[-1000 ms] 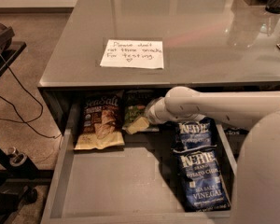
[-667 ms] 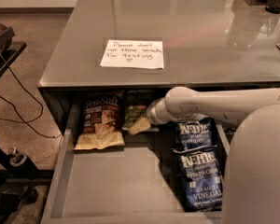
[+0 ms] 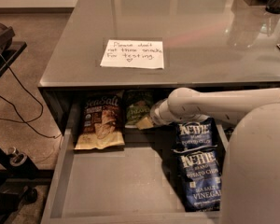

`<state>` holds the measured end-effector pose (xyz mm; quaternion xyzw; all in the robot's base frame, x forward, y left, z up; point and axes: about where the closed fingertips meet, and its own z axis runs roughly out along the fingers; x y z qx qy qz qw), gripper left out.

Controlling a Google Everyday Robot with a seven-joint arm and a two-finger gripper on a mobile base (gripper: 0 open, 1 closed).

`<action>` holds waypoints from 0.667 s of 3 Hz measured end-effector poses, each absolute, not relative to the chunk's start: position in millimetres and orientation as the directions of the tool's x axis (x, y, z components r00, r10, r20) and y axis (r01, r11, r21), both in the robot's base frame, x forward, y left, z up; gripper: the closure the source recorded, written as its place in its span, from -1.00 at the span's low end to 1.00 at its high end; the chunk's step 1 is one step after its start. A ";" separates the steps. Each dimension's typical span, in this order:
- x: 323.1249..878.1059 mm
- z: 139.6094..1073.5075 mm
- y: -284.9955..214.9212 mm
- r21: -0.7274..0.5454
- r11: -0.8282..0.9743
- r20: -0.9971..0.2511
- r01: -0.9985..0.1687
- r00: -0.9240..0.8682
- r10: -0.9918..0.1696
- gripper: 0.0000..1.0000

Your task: Pick green jalapeno chip bag from top drawer and place on counter

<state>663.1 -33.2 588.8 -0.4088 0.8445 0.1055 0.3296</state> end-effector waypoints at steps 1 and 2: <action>658.2 589.1 -35.2 -0.082 0.645 -0.648 -0.759 -0.451 -0.614 0.32; 645.2 595.6 -31.1 -0.083 0.628 -0.651 -0.774 -0.435 -0.622 0.79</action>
Offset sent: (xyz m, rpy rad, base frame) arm -0.0330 0.0026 0.0163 0.0153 -0.0058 0.0421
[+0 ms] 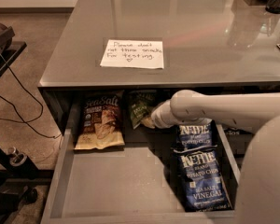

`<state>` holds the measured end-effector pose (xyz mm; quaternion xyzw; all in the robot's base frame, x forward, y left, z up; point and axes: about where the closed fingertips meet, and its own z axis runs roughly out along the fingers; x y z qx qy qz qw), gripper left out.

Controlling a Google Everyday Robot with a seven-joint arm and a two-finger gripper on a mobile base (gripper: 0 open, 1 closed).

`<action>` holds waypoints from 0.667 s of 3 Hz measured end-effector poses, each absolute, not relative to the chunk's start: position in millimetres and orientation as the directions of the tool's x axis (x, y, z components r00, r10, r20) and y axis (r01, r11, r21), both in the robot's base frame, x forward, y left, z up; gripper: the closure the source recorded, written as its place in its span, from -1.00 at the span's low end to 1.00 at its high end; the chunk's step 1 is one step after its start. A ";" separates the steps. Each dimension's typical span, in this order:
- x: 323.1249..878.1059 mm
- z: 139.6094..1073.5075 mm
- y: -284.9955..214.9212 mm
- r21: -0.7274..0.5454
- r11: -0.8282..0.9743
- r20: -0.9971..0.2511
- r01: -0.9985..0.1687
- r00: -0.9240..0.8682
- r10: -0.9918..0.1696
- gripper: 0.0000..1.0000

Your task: Pick green jalapeno chip bag from top drawer and place on counter

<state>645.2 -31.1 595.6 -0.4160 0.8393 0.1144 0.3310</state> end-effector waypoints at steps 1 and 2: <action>625.5 609.3 -22.6 -0.112 0.589 -0.647 -0.800 -0.391 -0.654 1.00; 600.4 626.6 -18.4 -0.139 0.554 -0.645 -0.821 -0.349 -0.679 1.00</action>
Offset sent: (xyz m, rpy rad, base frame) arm -0.0788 0.0156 0.0556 -0.0555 -0.0753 0.1376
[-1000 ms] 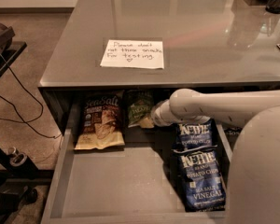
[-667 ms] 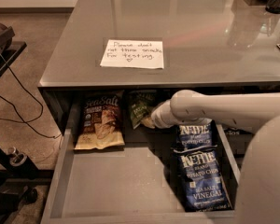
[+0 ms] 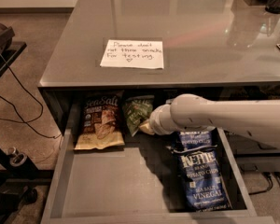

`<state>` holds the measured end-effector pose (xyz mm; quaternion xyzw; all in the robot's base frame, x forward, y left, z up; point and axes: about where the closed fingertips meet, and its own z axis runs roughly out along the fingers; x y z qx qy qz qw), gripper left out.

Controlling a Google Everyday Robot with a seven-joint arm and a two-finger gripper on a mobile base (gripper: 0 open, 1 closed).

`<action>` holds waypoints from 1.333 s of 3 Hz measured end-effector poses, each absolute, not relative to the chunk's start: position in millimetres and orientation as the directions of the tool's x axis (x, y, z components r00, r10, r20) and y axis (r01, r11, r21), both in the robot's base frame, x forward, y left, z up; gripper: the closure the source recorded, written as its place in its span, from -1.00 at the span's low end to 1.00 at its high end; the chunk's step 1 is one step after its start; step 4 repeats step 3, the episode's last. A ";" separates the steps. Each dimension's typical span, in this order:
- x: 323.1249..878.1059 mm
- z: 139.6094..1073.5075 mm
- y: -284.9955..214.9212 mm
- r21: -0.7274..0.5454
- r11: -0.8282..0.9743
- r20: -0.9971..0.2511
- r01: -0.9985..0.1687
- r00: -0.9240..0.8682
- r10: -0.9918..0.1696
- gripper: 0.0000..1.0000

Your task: Pick green jalapeno chip bag from top drawer and place on counter

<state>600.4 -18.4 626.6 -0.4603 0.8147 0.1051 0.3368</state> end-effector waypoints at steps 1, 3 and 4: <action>562.5 646.7 -19.2 -0.164 0.516 -0.664 -0.841 -0.293 -0.688 1.00; 478.5 693.0 0.5 -0.154 0.372 -0.738 -0.915 -0.144 -0.660 1.00; 478.5 693.0 0.5 -0.154 0.372 -0.738 -0.915 -0.144 -0.660 1.00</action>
Offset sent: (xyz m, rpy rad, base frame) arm -0.1456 -0.0235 0.0675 0.1262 -0.0983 0.1786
